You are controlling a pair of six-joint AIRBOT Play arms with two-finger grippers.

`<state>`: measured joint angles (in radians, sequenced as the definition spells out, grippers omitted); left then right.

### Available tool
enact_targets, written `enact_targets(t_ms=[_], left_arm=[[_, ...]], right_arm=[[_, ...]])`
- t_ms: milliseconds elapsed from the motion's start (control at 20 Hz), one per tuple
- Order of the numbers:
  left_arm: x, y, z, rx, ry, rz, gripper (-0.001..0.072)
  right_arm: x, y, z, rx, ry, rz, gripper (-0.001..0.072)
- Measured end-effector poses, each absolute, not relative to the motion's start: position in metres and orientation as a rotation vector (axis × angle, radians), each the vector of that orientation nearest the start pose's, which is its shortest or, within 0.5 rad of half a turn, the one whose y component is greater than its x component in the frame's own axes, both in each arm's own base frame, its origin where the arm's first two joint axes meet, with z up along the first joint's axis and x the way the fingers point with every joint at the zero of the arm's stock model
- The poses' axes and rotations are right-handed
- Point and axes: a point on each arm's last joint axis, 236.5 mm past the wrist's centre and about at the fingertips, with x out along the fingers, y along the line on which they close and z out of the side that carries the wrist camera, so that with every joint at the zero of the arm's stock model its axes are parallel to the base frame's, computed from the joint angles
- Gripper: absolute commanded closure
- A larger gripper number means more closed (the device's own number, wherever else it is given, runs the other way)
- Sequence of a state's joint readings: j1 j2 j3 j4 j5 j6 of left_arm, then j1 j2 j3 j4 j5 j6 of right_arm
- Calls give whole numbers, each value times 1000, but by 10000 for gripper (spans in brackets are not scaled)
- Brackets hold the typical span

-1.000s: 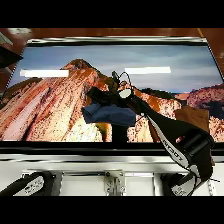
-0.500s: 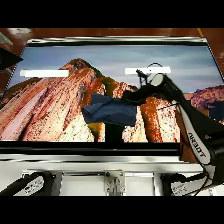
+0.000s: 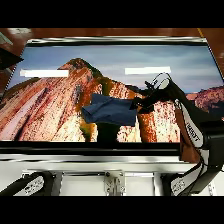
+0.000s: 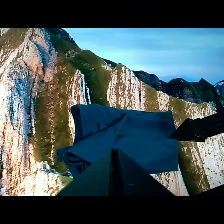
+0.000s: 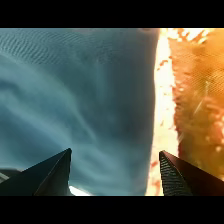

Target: Fold the shirts.

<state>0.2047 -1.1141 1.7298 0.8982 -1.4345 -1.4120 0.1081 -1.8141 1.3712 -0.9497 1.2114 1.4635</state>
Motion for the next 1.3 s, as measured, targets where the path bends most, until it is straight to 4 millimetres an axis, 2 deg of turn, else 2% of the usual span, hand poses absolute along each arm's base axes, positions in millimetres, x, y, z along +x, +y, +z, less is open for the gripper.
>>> enact_targets(t_ms=[50, 150, 300, 400, 450, 500, 550, 650, 750, 800, 900, 950, 1050, 1300], left_arm=[[372, -72, 306, -288, 703, -453, 666], [372, -72, 306, -293, 704, -451, 665], [372, -72, 306, -297, 705, -449, 666], [373, -72, 306, -297, 703, -449, 666], [373, -72, 307, -298, 702, -448, 665], [374, -71, 307, -299, 699, -447, 665], [374, -71, 307, -298, 697, -447, 666], [375, -71, 307, -292, 696, -449, 665], [377, -71, 304, -289, 697, -450, 666], [378, -71, 301, -285, 704, -454, 666], [379, -75, 292, -275, 723, -469, 665], [379, -78, 287, -272, 736, -479, 666], [378, -84, 272, -263, 770, -501, 665], [372, -103, 236, -254, 859, -558, 665]], right_arm=[[404, 178, -110, 481, 1605, 428, 197], [400, 187, -119, 478, 1622, 443, 624], [401, 194, -115, 434, 1594, 509, 639], [415, 193, -83, 396, 1507, 557, 639], [424, 187, -61, 375, 1455, 565, 640], [434, 179, -33, 357, 1399, 568, 640], [446, 171, 3, 362, 1328, 563, 640], [452, 154, 73, 365, 1248, 564, 640], [443, 134, 146, 346, 1183, 567, 640], [437, 124, 176, 336, 1151, 555, 640], [416, 98, 222, 333, 1118, 505, 640], [410, 85, 235, 342, 1102, 470, 640], [398, 63, 247, 366, 1103, 405, 640], [388, 43, 242, 407, 1141, 353, 639]])
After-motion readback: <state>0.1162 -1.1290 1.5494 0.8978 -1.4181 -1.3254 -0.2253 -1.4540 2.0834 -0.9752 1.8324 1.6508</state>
